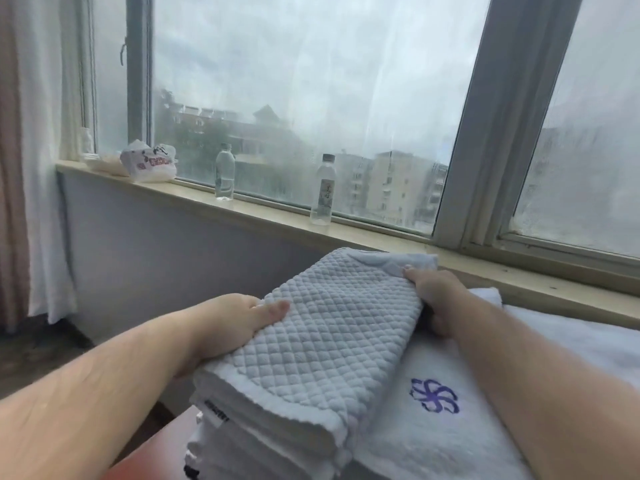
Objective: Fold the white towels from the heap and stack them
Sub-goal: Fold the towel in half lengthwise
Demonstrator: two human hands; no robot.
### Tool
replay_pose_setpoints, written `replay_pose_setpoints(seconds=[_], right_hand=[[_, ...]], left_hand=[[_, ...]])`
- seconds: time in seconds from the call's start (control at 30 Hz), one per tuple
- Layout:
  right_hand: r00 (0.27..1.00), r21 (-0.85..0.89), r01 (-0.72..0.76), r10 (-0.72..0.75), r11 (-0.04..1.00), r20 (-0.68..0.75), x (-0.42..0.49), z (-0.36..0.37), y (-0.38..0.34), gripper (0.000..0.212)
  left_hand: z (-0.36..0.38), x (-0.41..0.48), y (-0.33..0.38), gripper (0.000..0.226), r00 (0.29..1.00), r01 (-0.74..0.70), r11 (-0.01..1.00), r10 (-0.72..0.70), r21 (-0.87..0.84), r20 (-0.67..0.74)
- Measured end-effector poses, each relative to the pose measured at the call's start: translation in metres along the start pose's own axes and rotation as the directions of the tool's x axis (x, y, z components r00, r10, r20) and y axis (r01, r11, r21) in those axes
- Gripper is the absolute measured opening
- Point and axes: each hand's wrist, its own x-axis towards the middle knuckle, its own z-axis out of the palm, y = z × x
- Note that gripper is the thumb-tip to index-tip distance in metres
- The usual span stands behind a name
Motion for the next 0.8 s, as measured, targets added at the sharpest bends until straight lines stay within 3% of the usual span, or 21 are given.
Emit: replay_pose_setpoints(seconds=[0.07,0.17,0.23,0.27,0.33,0.4,0.43,0.5,0.57,0.67,0.8], right_hand=[[0.999,-0.008,0.033,-0.033,0.999,-0.033,0.005,0.004,0.0,0.036],[0.994,-0.111,0.06,-0.069,0.992,-0.082,0.013,0.006,0.008,0.047],[0.984,-0.276,0.077,-0.118,0.958,-0.134,0.01,0.007,0.005,0.053],[0.963,-0.461,0.085,-0.192,0.883,-0.19,0.008,0.007,0.0,0.059],[0.836,-0.795,0.112,-0.489,0.596,-0.249,0.0,0.008,-0.007,0.064],[0.695,-0.918,0.259,-0.718,0.301,-0.04,-0.01,0.015,-0.013,0.057],[0.706,-0.921,0.322,-0.704,0.218,0.08,-0.013,0.02,-0.018,0.055],[0.818,-0.908,0.37,-0.532,0.195,0.219,-0.013,0.032,-0.025,0.059],[0.895,-0.916,0.358,-0.344,0.18,0.283,-0.006,0.04,-0.025,0.065],[0.924,-0.92,0.343,-0.246,0.189,0.294,0.005,0.045,-0.019,0.07],[0.941,-0.933,0.307,-0.209,0.188,0.268,0.015,0.051,-0.02,0.067]], left_hand=[[-0.004,0.003,0.003,0.06,0.996,-0.043,0.998,0.046,0.054,-0.07],[0.0,0.009,0.004,0.059,0.99,0.036,0.953,0.006,0.299,-0.139],[0.002,0.01,0.005,0.054,0.976,0.09,0.921,-0.006,0.378,-0.219],[0.003,0.009,0.009,0.05,0.96,0.098,0.91,0.02,0.402,-0.28],[0.009,0.005,0.018,0.044,0.913,0.033,0.899,0.151,0.436,-0.38],[0.019,0.003,0.028,0.044,0.889,-0.142,0.908,0.292,0.395,-0.352],[0.024,0.002,0.031,0.049,0.9,-0.208,0.901,0.328,0.381,-0.285],[0.038,0.001,0.034,0.073,0.945,-0.213,0.875,0.298,0.435,-0.136],[0.047,0.0,0.027,0.097,0.97,-0.16,0.846,0.23,0.508,-0.077],[0.053,-0.002,0.016,0.115,0.976,-0.105,0.86,0.185,0.499,-0.112],[0.054,0.001,0.016,0.121,0.977,-0.094,0.873,0.173,0.478,-0.122]])
